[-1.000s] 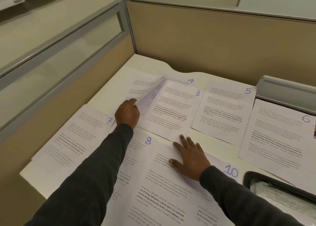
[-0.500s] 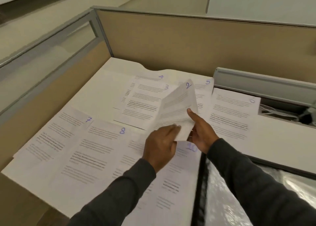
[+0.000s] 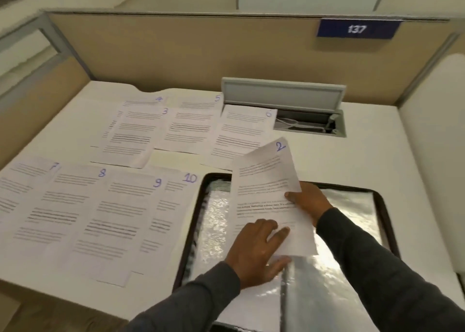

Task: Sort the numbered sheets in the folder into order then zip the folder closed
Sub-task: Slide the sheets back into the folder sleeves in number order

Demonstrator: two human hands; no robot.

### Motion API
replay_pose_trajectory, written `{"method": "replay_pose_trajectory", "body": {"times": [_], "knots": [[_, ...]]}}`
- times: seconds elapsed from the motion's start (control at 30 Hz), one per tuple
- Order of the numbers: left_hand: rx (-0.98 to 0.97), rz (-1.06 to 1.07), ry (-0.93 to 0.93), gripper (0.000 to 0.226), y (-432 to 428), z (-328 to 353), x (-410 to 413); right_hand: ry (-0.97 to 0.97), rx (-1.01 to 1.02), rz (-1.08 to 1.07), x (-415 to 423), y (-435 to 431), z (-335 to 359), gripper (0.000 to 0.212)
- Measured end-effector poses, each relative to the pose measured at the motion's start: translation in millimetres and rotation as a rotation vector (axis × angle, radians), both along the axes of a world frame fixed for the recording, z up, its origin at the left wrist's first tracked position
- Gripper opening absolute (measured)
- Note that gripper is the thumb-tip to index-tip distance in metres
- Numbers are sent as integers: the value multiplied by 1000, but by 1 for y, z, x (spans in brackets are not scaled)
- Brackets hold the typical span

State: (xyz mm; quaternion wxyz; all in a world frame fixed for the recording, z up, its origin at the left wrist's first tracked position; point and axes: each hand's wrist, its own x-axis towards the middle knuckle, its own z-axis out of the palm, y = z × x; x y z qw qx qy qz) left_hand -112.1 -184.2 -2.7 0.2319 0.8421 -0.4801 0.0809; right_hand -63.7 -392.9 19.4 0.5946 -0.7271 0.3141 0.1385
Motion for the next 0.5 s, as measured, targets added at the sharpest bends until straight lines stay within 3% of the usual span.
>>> {"method": "replay_pose_trajectory", "body": {"times": [0.17,0.27,0.5], "knots": [[107,-35,53,38,-54,-17,-25,-20,-327,-36,-47,-79,7,29],[224,10,144,44,-83,-29,-15,-61,-405,-152,-61,-115,18,32],[499,163,239,75,-144,-28,33,-306,-340,-455,-55,-160,52,26]]}}
